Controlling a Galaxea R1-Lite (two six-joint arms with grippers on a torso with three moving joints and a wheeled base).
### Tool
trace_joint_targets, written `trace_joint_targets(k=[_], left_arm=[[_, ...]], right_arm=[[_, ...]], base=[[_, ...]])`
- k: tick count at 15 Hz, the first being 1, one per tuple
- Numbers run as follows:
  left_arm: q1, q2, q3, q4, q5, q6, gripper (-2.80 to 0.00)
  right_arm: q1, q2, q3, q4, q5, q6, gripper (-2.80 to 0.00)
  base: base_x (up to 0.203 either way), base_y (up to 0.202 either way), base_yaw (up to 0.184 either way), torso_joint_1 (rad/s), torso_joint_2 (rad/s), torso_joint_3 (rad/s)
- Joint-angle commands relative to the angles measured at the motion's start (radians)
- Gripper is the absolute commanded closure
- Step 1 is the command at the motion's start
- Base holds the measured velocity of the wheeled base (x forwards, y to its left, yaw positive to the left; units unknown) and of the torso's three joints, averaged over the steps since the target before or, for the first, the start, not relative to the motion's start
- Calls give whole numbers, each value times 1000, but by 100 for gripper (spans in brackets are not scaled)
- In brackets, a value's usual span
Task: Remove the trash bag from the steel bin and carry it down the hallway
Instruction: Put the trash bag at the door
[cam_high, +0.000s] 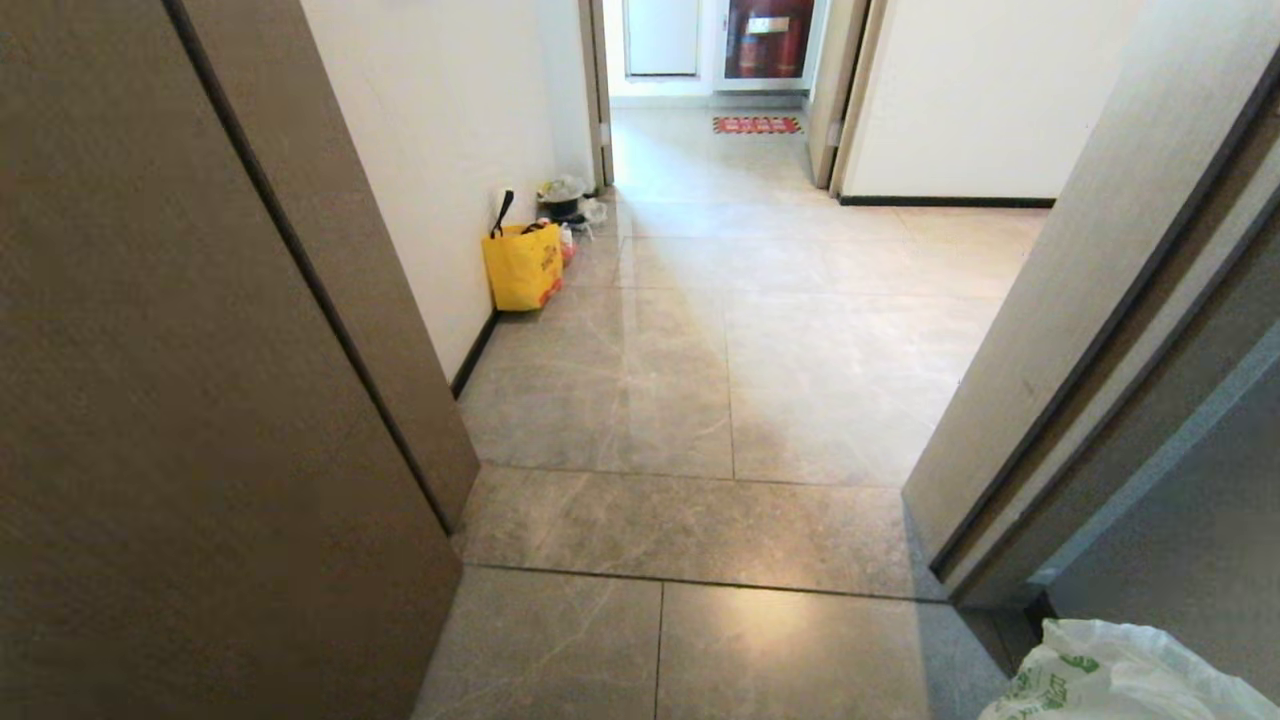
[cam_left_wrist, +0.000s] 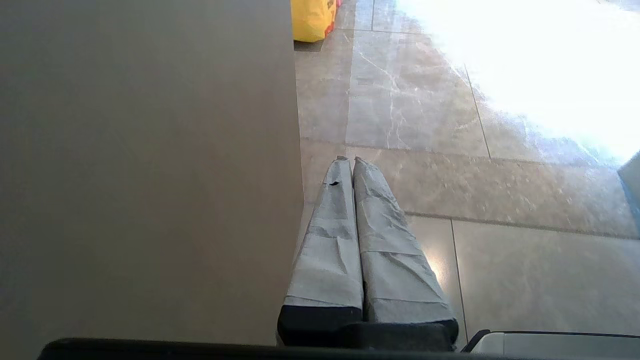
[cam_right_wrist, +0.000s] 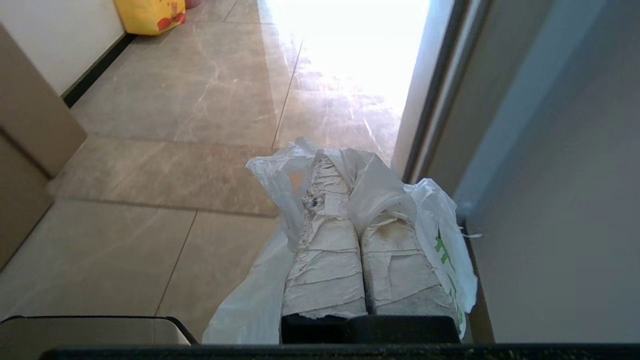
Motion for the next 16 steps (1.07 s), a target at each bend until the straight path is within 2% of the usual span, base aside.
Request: trace_joint_targets(k=[1, 16], left_arm=[[0, 0, 0, -1, -1, -1, 0], [0, 0, 0, 1, -1, -1, 0]], right_arm=[[-1, 2, 0, 0, 1, 0, 0], [-1, 2, 0, 0, -1, 0, 0]], base=[[195, 0, 5, 6, 2, 2], [193, 0, 1, 2, 3, 2]])
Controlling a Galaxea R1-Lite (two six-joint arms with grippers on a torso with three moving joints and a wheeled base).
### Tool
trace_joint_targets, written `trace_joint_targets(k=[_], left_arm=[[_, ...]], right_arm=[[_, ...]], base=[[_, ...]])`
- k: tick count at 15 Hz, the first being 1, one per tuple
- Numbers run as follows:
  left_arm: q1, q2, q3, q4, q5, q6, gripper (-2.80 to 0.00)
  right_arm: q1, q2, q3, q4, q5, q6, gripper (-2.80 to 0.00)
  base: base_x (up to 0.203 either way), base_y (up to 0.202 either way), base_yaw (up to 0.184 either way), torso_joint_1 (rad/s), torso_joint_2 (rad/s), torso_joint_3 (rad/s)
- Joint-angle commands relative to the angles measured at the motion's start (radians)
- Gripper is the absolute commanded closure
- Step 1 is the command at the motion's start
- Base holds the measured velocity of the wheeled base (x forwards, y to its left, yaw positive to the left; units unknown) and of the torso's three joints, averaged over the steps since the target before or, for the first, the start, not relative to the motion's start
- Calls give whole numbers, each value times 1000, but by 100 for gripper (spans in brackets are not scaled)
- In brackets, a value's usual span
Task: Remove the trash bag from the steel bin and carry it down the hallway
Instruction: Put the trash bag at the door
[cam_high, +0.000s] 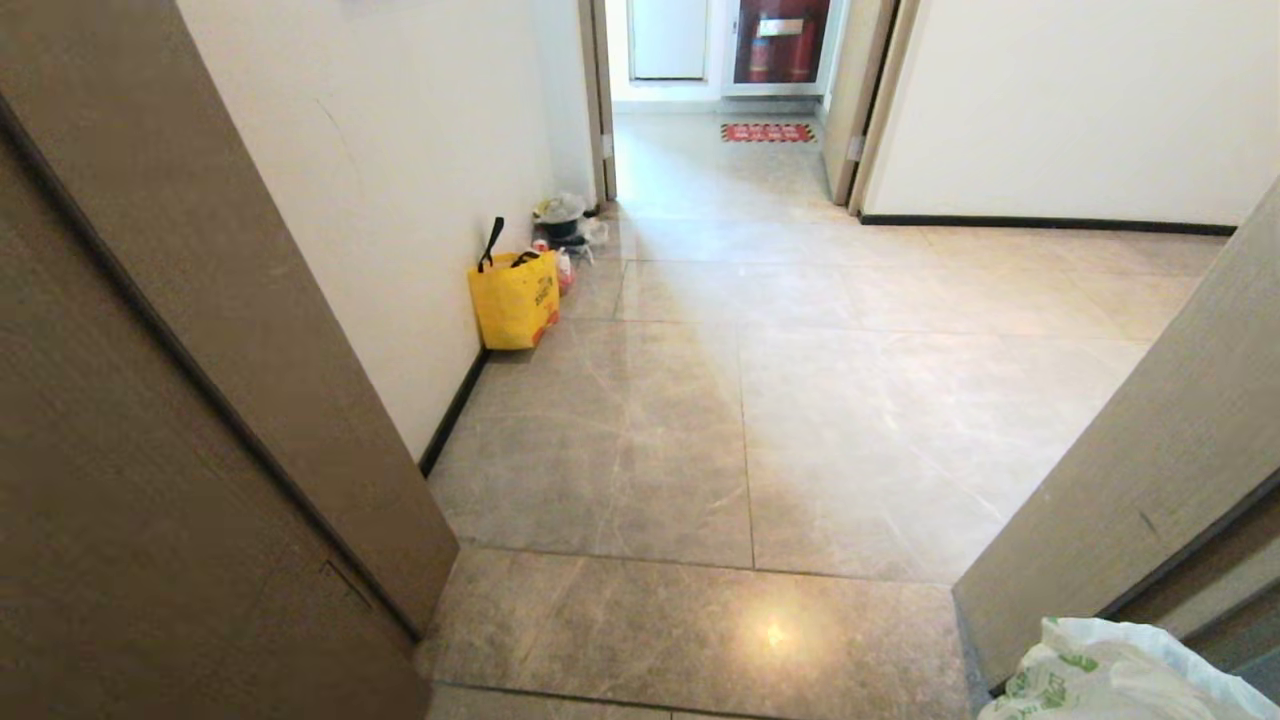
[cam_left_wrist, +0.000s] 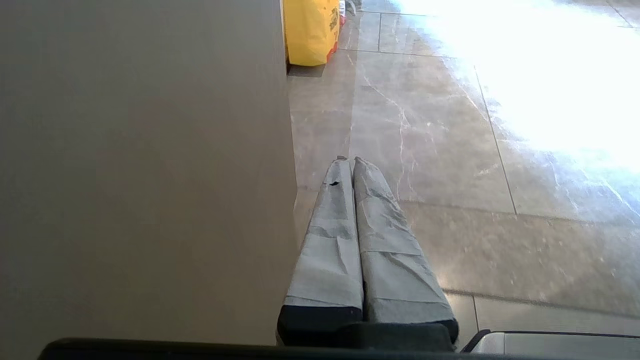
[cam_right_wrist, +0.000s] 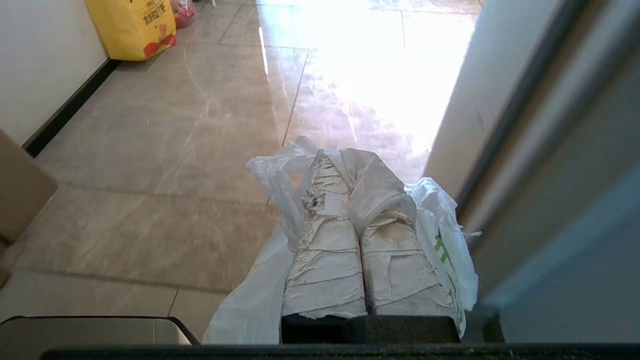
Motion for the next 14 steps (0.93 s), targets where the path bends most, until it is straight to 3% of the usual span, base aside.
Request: trace_joint_targets(k=[1, 14], left_arm=[[0, 0, 0, 0, 0, 0, 0], [0, 0, 0, 1, 0, 0, 0]], right_arm=[[0, 2, 0, 0, 1, -2, 0], [0, 2, 0, 0, 1, -2, 0]], base=[[191, 0, 3, 4, 2, 2], [192, 0, 1, 2, 3, 2]])
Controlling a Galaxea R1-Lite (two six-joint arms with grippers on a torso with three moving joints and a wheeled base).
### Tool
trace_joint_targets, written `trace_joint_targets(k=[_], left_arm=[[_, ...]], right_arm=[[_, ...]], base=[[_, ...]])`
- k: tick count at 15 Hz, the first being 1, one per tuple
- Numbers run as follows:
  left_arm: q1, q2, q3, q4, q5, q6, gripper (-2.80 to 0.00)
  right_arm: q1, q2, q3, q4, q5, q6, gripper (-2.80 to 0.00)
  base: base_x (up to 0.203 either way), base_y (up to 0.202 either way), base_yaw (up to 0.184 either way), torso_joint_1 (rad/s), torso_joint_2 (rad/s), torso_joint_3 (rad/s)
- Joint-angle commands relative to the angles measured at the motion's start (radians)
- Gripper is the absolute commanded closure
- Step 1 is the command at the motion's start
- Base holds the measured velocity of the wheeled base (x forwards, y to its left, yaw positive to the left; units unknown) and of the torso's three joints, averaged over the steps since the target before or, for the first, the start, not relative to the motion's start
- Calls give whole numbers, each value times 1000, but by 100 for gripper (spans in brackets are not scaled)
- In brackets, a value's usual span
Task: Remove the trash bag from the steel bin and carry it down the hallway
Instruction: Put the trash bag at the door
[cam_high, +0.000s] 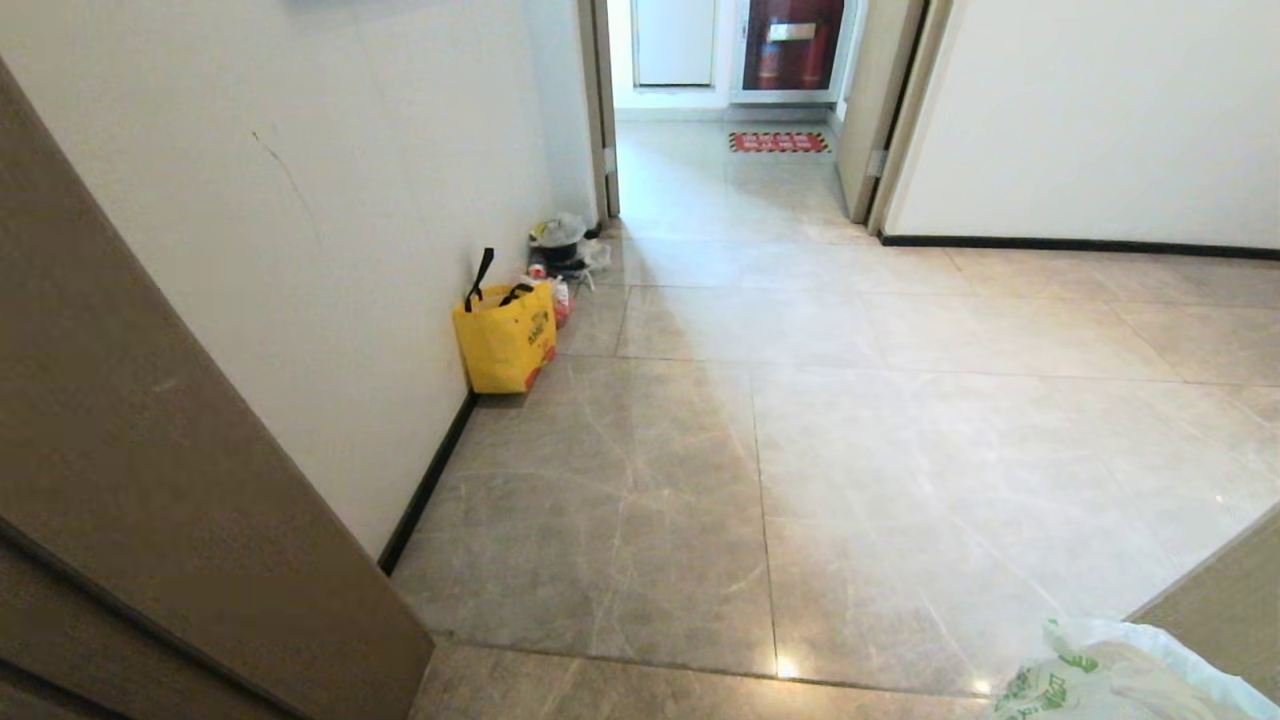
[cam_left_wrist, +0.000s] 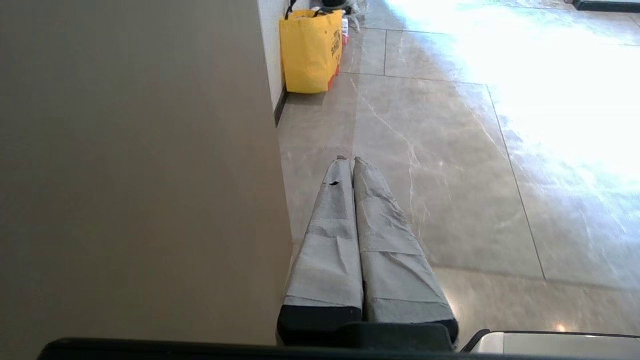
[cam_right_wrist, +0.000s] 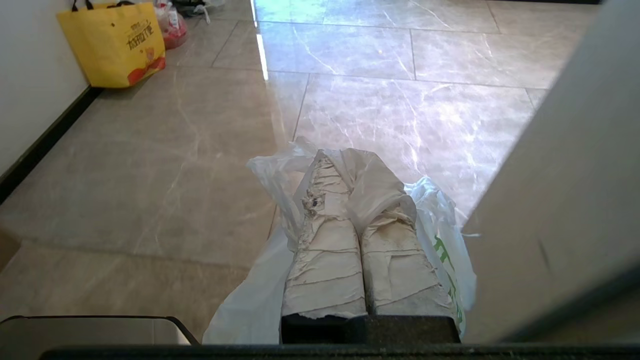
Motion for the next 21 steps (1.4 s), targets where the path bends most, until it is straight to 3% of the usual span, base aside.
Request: trace_joint_targets(k=[1, 12, 21], left_arm=[[0, 0, 0, 1, 0, -1, 0], [0, 0, 0, 0, 0, 1, 0], [0, 0, -2, 4, 0, 3, 0]], right_arm=[[0, 2, 0, -2, 0, -1, 0], [0, 2, 0, -2, 0, -2, 0], [0, 2, 0, -2, 0, 0, 0]], base=[[190, 0, 2, 2, 2, 3], [177, 0, -2, 4, 1, 2], [10, 0, -1, 0, 1, 1]])
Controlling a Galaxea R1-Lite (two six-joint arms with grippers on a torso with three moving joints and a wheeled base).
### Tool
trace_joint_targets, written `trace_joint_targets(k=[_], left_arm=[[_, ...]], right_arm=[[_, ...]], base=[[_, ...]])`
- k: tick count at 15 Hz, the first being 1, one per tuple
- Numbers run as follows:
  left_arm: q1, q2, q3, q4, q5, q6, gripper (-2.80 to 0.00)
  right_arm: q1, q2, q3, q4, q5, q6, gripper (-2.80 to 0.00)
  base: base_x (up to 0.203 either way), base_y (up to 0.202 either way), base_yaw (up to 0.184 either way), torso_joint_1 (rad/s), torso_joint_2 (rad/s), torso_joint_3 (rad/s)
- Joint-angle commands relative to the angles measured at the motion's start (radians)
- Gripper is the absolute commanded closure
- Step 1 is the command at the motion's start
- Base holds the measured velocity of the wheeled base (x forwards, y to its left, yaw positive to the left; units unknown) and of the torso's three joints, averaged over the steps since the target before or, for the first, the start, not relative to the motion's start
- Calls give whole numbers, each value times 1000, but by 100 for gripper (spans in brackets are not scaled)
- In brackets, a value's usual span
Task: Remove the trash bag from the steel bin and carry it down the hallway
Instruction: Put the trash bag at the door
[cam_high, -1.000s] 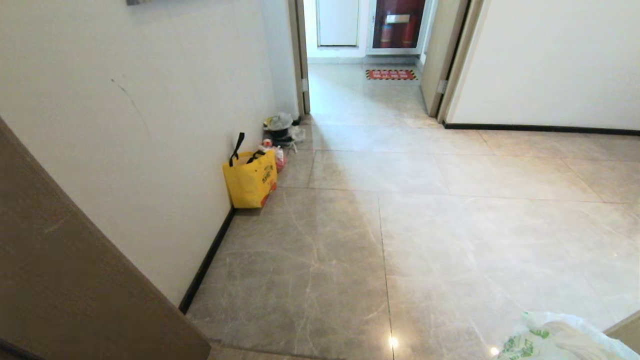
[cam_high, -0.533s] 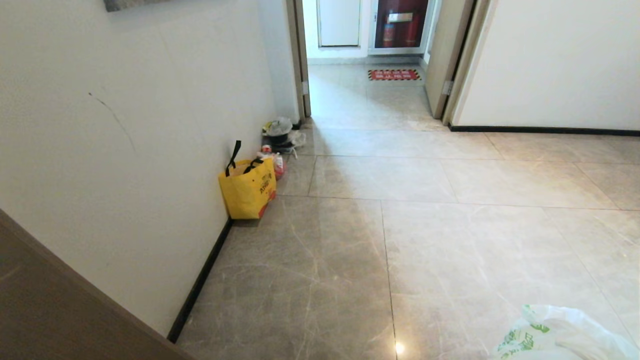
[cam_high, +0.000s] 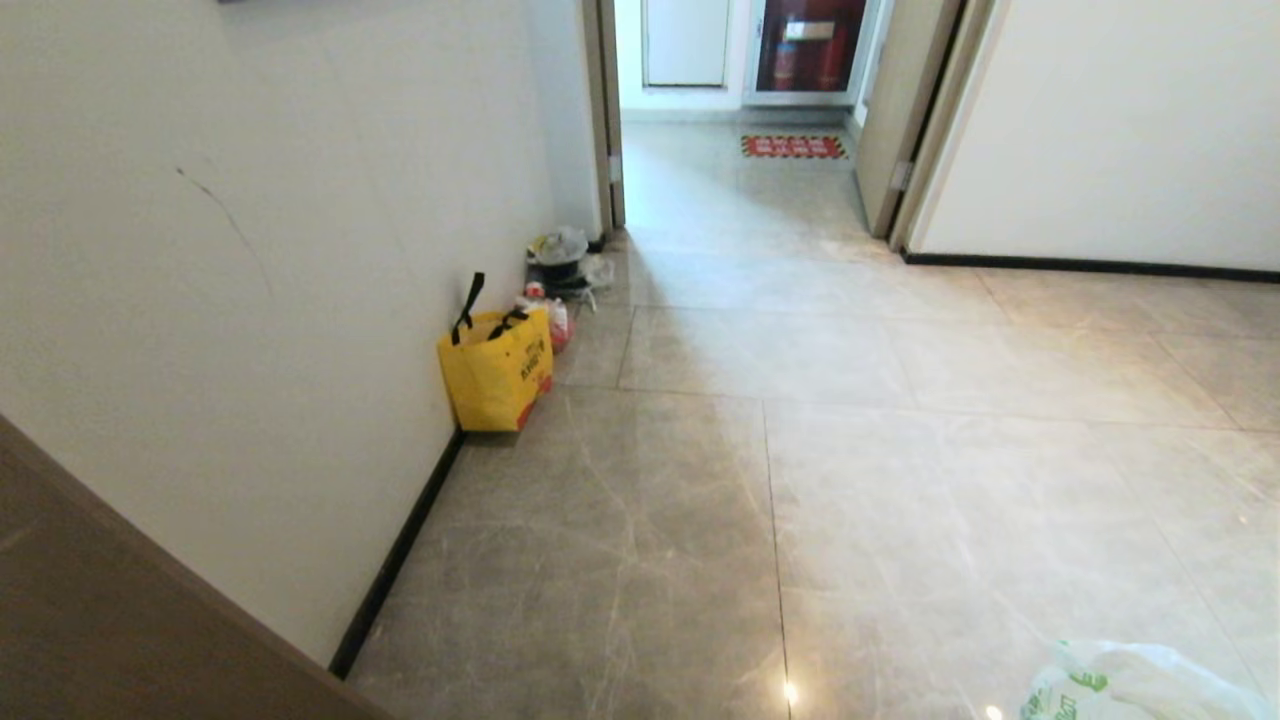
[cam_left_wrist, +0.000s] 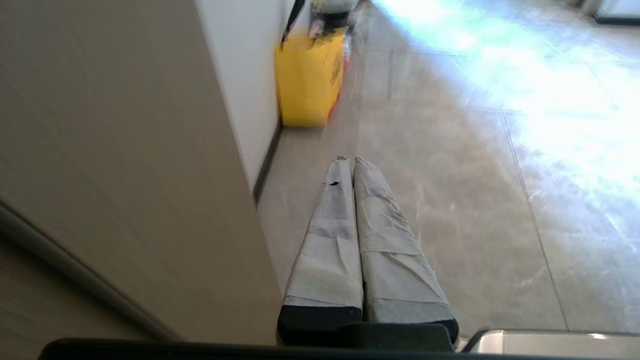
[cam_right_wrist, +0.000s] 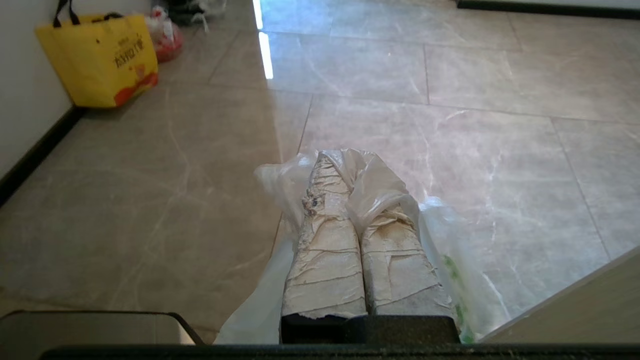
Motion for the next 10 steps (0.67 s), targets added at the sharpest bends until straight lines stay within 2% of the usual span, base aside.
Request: trace_joint_targets(k=[1, 6, 10], left_arm=[[0, 0, 0, -1, 0, -2, 0], [0, 0, 0, -2, 0, 0, 0], [0, 0, 0, -4, 0, 0, 0]], right_arm=[[0, 2, 0, 0, 0, -1, 0], [0, 2, 0, 0, 0, -2, 0], [0, 2, 0, 0, 0, 0, 0]], base=[[1, -66, 35, 3, 7, 1], [0, -160, 4, 3, 3, 3], [0, -17, 0, 0, 1, 2]])
